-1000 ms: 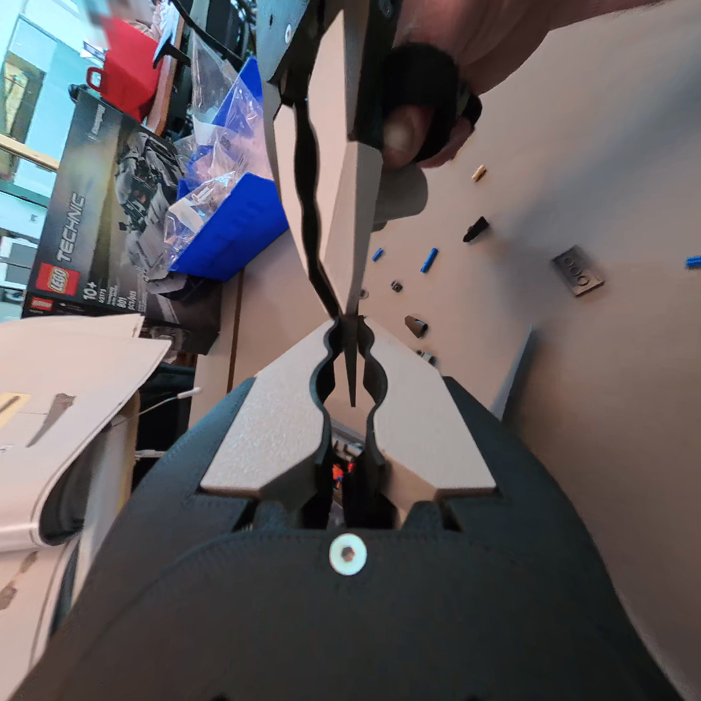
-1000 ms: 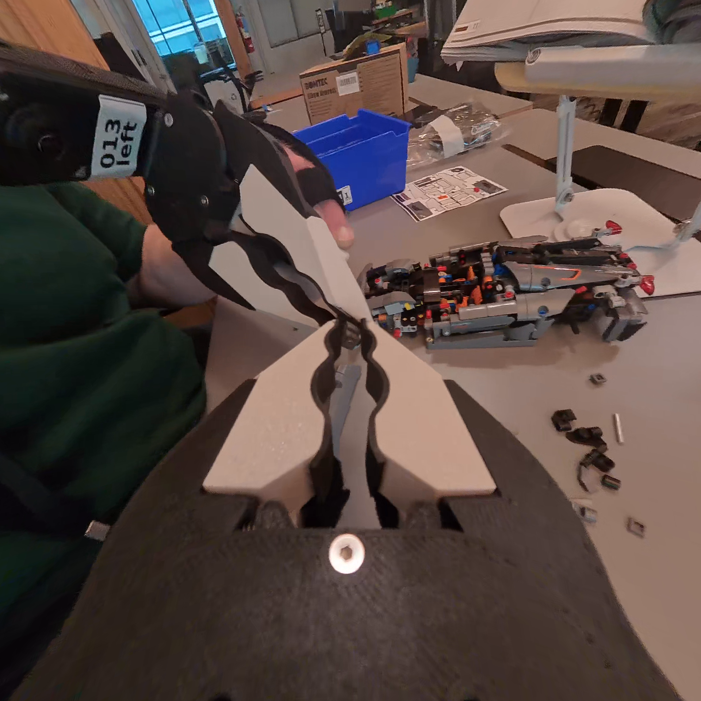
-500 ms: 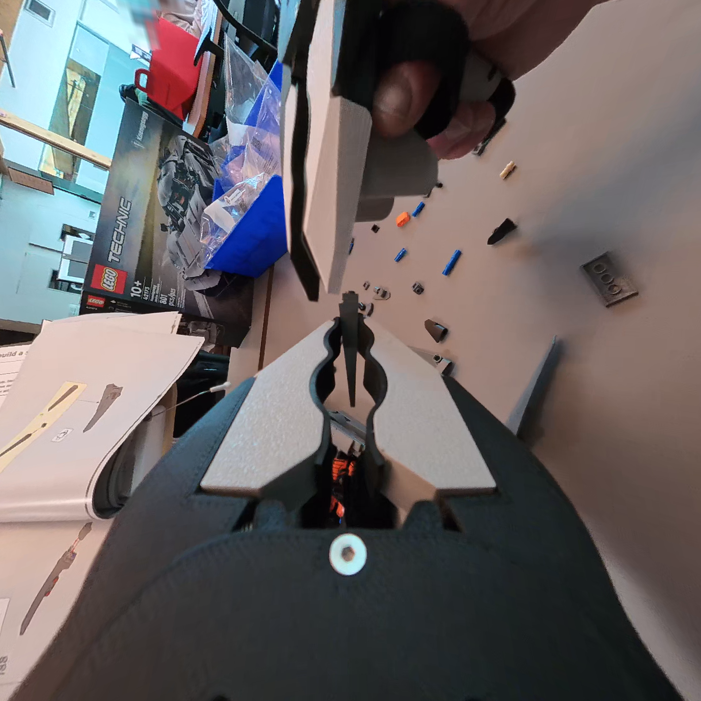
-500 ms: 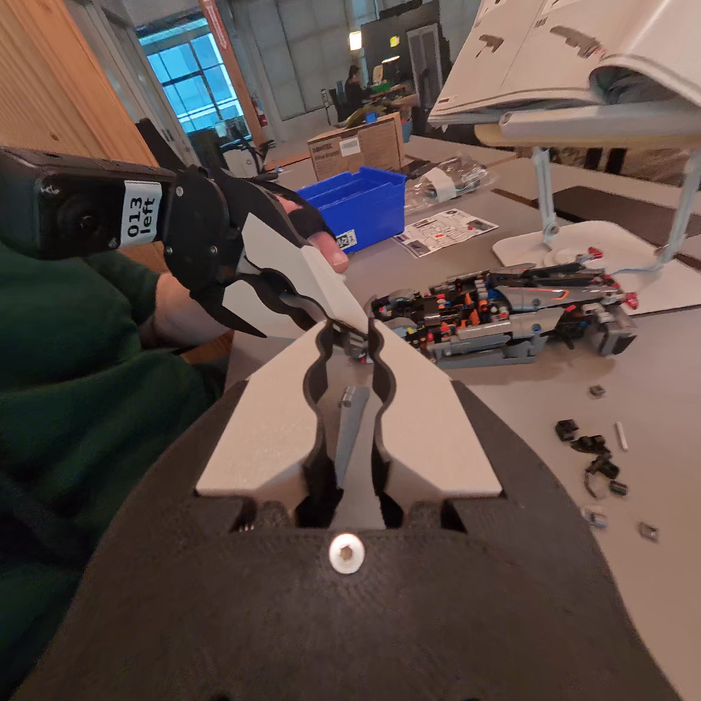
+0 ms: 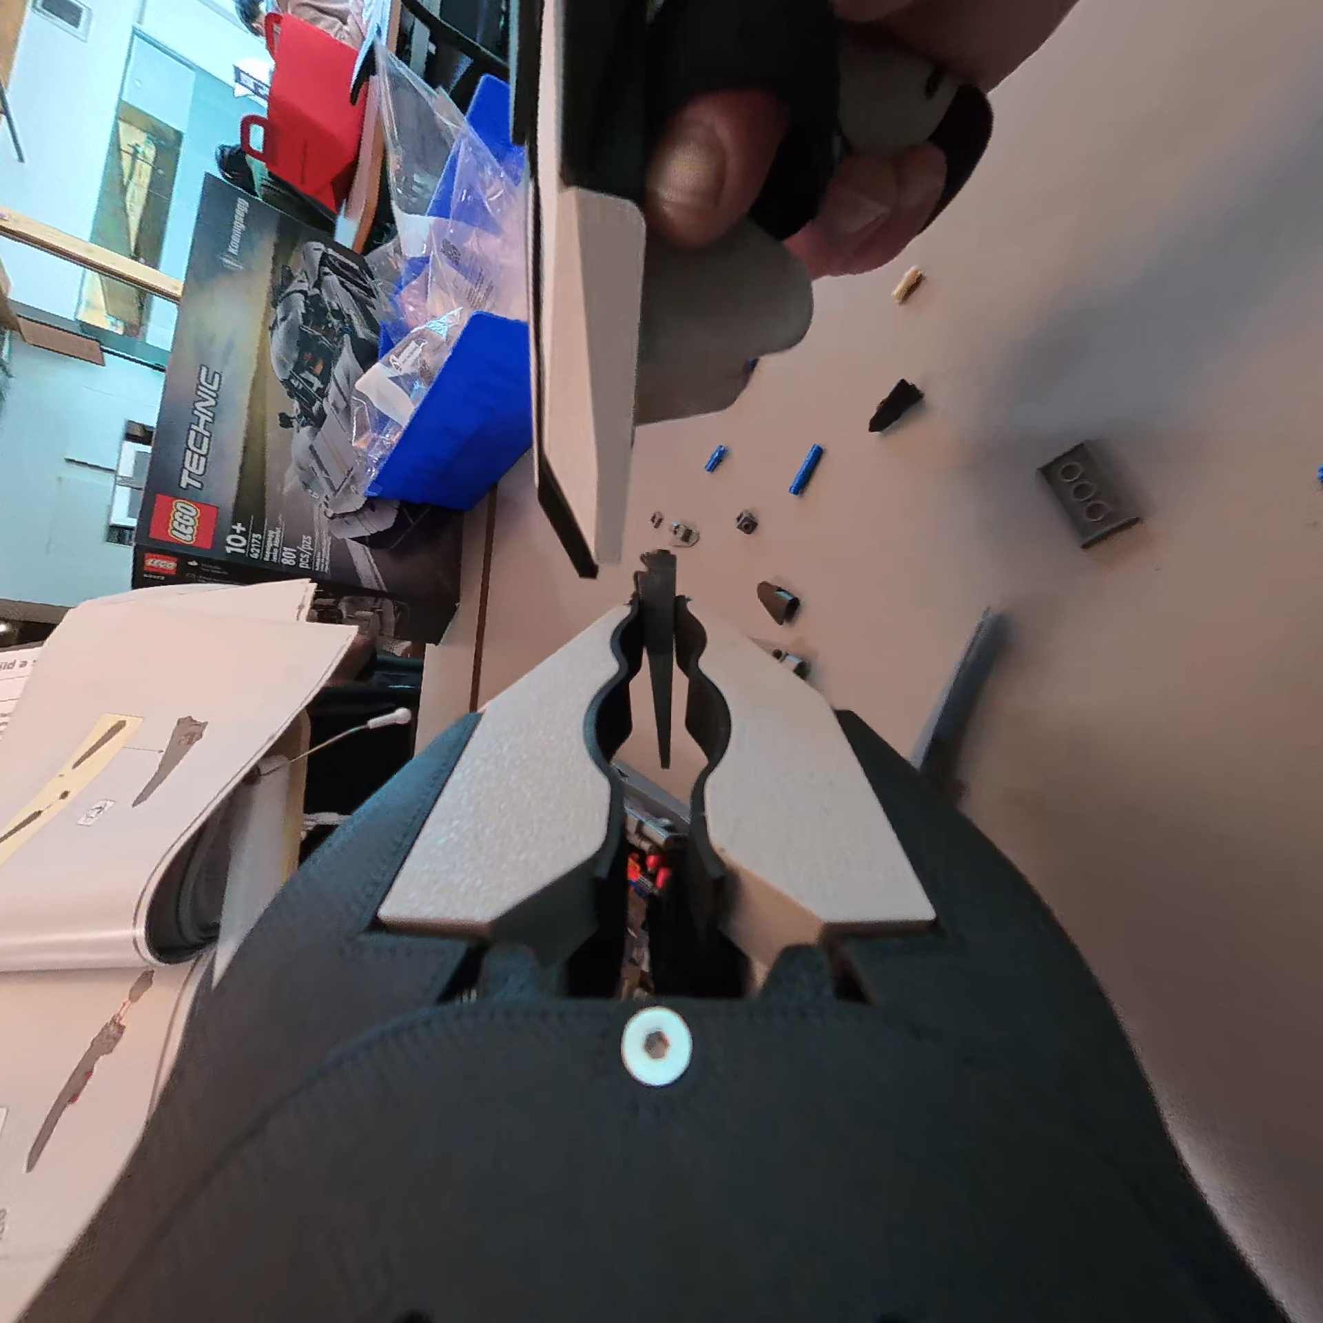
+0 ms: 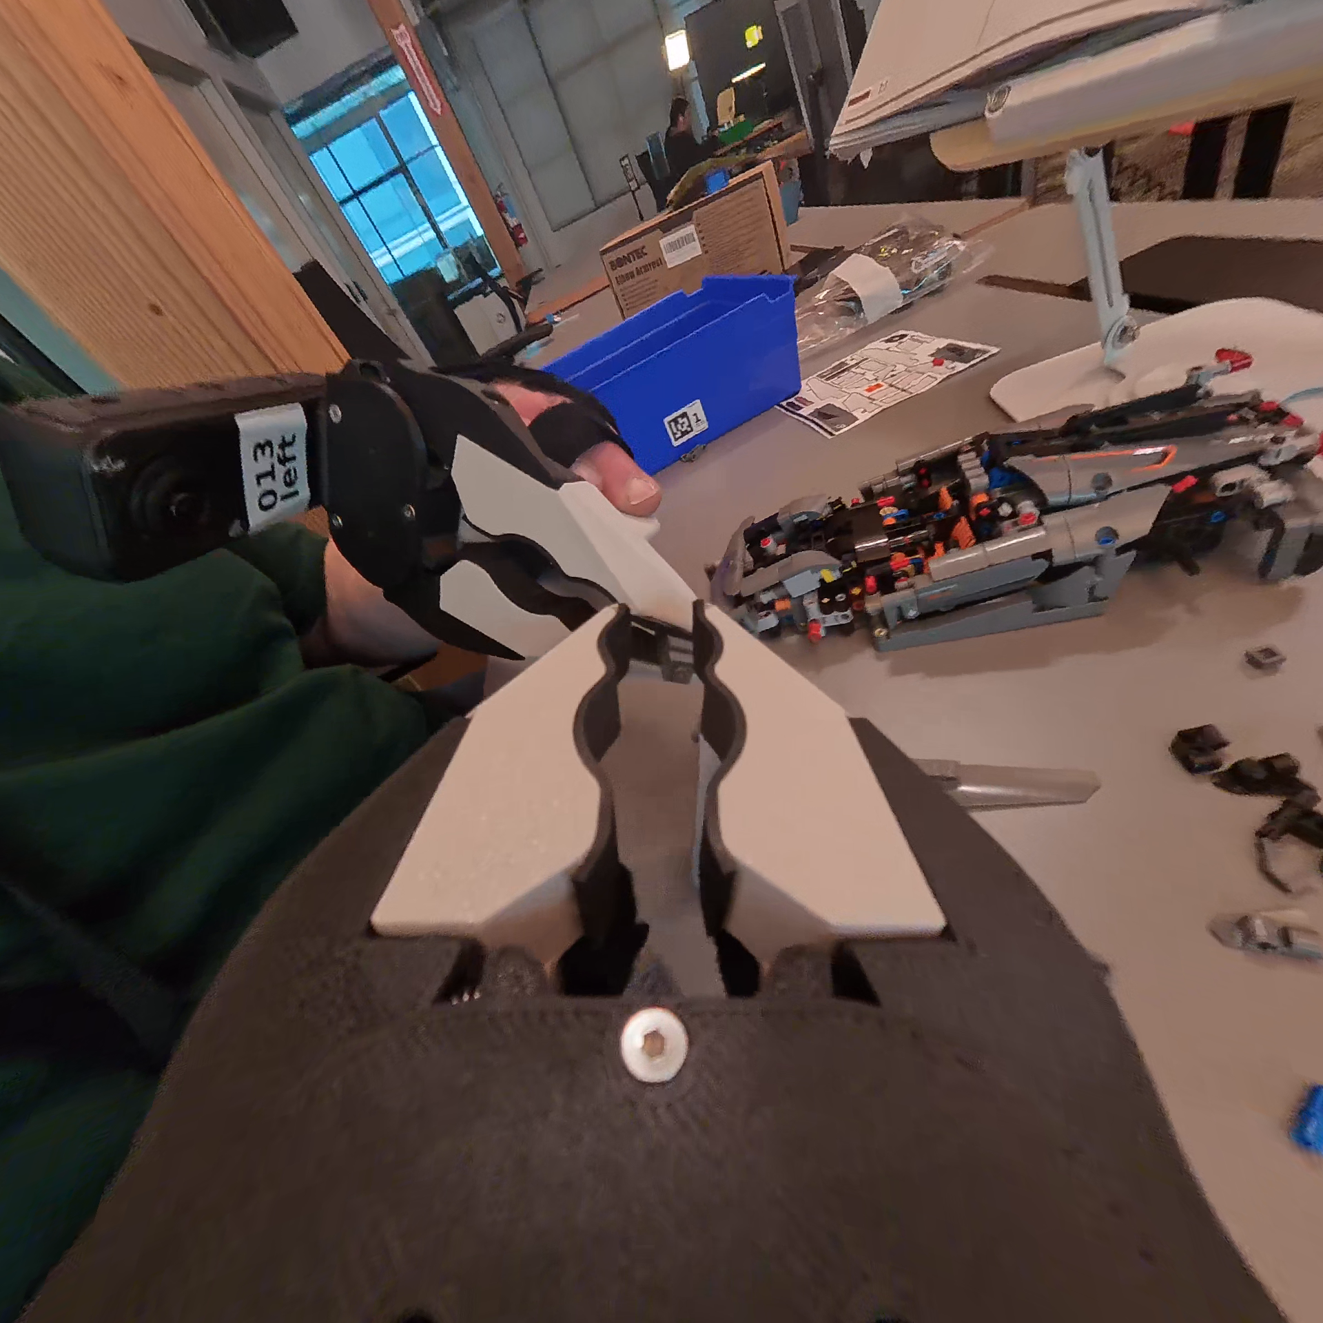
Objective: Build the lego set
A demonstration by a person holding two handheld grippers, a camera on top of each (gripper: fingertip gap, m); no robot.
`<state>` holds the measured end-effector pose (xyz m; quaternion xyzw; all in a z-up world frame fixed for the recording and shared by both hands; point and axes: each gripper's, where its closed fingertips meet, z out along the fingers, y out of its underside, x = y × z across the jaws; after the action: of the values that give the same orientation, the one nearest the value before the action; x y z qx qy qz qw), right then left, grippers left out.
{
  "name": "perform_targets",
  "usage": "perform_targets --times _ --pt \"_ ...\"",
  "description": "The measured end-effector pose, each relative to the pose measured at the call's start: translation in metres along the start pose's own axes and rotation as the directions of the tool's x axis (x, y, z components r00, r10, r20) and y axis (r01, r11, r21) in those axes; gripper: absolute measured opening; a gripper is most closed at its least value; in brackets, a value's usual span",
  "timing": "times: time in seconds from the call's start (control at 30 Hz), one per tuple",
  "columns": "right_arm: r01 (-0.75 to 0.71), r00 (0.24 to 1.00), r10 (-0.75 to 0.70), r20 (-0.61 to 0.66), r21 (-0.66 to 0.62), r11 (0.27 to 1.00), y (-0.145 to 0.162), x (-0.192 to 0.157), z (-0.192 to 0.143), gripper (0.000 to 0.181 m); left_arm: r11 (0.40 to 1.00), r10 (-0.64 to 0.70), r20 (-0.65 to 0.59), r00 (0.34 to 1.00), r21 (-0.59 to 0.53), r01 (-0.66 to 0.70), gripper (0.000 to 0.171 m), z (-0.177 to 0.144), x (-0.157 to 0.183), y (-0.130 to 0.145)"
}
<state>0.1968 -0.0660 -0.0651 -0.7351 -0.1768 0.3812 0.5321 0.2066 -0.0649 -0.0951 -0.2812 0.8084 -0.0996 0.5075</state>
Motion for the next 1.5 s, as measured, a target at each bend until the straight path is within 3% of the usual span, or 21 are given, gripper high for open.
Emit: perform_targets --times 0.13,0.4,0.5,0.63,0.77,0.87,1.0,1.2,1.3,1.37,1.5 --pt "-0.065 0.997 0.066 0.043 -0.027 0.998 0.013 -0.006 0.009 0.022 1.000 0.016 -0.003 1.000 -0.010 -0.016 0.006 0.000 0.010 0.001" --pt "-0.098 0.994 0.094 -0.047 -0.080 0.992 0.024 0.004 0.008 0.022 0.999 0.024 0.031 0.999 -0.022 -0.023 0.006 -0.002 0.007 0.003" --pt "-0.088 0.996 0.084 -0.039 -0.096 0.991 0.027 0.001 0.010 0.007 0.998 0.049 0.036 0.998 -0.028 -0.048 0.006 -0.001 0.008 0.004" --pt "-0.053 0.998 0.047 -0.051 -0.107 0.993 0.029 0.004 0.010 0.006 0.999 0.025 0.009 1.000 -0.022 -0.025 0.015 -0.002 0.012 0.006" --pt "-0.069 0.997 0.064 -0.049 -0.128 0.989 0.038 0.007 0.005 0.006 0.992 -0.093 -0.035 0.995 -0.089 0.090 0.025 -0.017 0.010 0.033" --pt "-0.078 0.996 0.072 -0.049 -0.147 0.986 0.048 0.008 0.003 0.006 0.980 -0.184 -0.139 0.973 -0.105 0.170 0.024 -0.031 0.025 0.047" --pt "-0.077 0.993 0.059 -0.098 -0.191 0.979 0.066 0.015 0.000 0.006 0.957 -0.207 -0.238 0.949 -0.250 0.146 0.027 -0.028 0.056 0.080" --pt "-0.064 0.989 0.039 -0.140 -0.181 0.981 0.072 0.017 -0.015 0.006 0.949 -0.195 -0.282 0.939 -0.296 0.108 0.034 -0.011 0.079 0.083" --pt "-0.069 0.987 0.042 -0.153 -0.173 0.983 0.073 0.017 -0.021 0.006 0.951 -0.153 -0.292 0.944 -0.303 0.060 0.028 -0.003 0.082 0.081" --pt "-0.066 0.987 0.039 -0.159 -0.167 0.984 0.074 0.016 -0.023 0.006 0.947 -0.148 -0.302 0.942 -0.319 0.047 0.014 0.001 0.085 0.081" --pt "-0.052 0.985 0.032 -0.168 -0.117 0.992 0.067 0.016 -0.029 0.006 0.934 -0.206 -0.250 0.946 -0.339 0.113 0.010 0.005 0.079 0.082"
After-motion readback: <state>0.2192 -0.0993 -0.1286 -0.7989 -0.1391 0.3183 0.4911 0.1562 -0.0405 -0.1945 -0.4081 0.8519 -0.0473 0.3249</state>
